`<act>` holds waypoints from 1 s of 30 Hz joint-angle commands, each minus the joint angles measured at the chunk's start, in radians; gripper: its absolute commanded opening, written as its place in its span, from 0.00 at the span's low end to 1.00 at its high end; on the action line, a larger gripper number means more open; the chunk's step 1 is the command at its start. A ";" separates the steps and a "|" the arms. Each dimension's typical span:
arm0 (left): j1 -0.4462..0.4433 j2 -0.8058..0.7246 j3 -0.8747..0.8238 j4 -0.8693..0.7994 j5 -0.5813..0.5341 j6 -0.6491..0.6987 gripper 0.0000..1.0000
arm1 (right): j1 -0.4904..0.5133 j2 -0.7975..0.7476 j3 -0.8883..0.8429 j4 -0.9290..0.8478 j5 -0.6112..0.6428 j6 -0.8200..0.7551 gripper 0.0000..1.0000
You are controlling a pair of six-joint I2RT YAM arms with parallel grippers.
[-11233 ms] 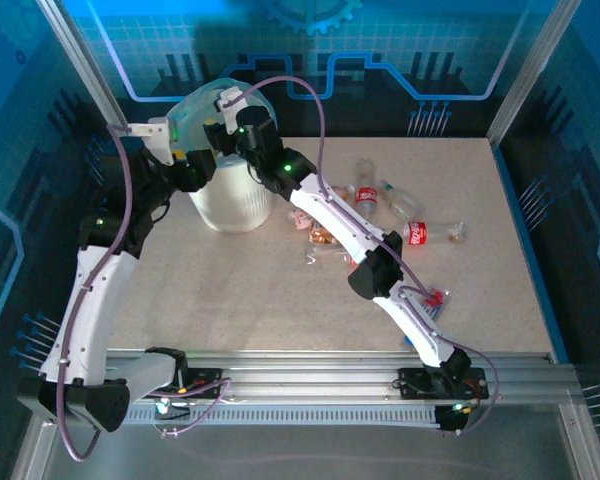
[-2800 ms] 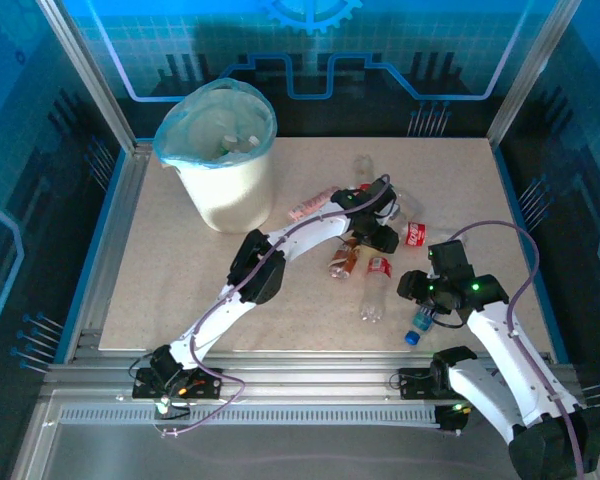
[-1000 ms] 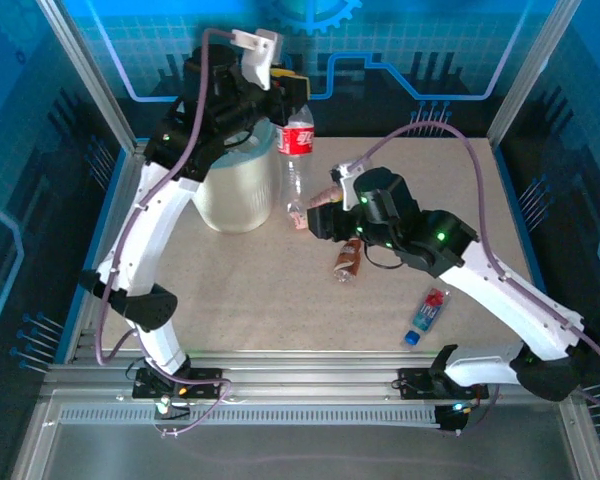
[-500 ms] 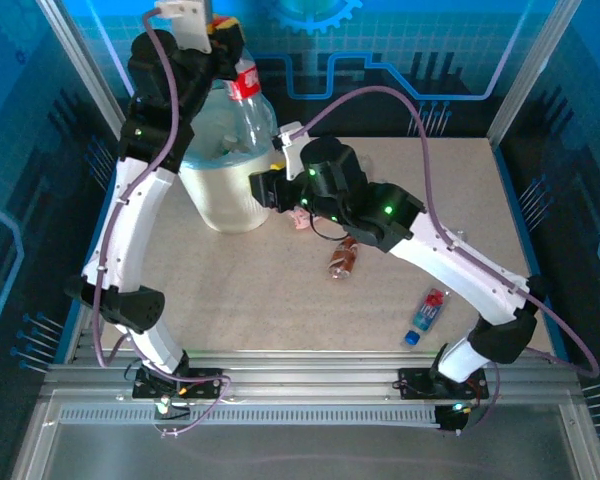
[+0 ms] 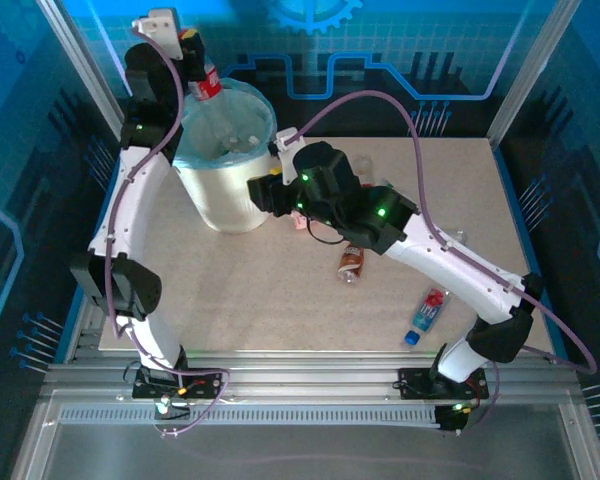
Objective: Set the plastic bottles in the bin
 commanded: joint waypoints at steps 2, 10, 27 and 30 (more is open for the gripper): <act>0.023 -0.006 -0.113 0.156 -0.026 0.015 0.00 | 0.021 0.050 0.033 -0.003 -0.018 0.008 0.48; 0.024 -0.035 -0.288 0.247 0.086 0.045 0.06 | 0.023 0.123 0.072 -0.033 -0.045 0.025 0.49; 0.032 -0.118 -0.504 0.353 0.138 0.123 0.00 | 0.023 0.142 0.072 -0.059 -0.042 0.044 0.50; 0.033 -0.108 -0.466 0.380 0.067 0.129 0.00 | 0.025 0.155 0.090 -0.069 -0.053 0.045 0.50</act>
